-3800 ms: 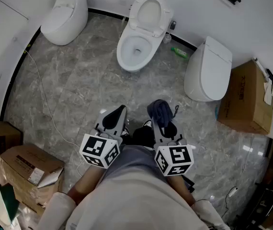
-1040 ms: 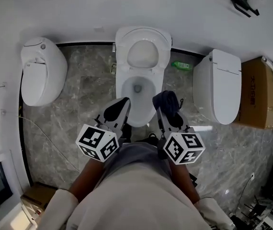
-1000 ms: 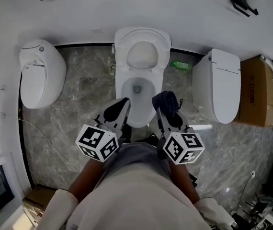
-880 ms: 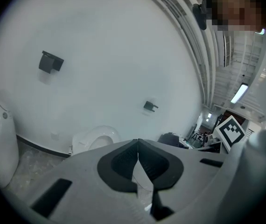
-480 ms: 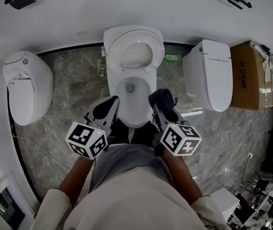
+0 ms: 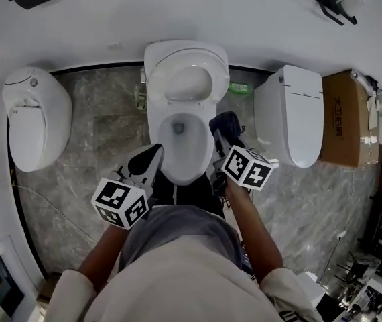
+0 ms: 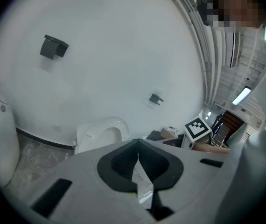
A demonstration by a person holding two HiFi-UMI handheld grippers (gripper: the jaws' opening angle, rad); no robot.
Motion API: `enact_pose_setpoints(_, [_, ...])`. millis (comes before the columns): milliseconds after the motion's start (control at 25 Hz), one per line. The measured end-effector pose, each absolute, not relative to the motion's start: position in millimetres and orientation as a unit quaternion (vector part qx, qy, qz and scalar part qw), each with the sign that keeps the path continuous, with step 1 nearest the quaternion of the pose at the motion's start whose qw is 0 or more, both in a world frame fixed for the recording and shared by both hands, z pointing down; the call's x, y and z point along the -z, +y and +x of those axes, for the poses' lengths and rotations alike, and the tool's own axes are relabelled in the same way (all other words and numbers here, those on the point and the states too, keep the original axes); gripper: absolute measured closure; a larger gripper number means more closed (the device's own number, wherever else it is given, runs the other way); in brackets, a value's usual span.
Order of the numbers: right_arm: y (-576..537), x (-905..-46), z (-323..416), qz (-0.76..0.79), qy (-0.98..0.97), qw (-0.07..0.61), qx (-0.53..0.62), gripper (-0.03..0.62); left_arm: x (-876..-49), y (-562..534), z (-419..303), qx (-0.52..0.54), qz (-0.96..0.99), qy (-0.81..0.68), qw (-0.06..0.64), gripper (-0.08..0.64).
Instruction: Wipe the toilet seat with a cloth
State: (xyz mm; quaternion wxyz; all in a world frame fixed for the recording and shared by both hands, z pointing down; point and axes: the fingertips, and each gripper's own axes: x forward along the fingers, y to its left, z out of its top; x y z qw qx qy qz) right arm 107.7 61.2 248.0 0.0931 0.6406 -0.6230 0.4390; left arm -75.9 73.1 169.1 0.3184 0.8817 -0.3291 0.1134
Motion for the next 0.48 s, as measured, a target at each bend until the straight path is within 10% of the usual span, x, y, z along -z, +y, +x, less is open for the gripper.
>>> enact_pose_setpoints(480, [-9, -311, 139, 0.623, -0.631, 0.132, -0.443, 0.511, -185, 63, -63, -0.126, 0.854, -0.375, 0.339, 0.551])
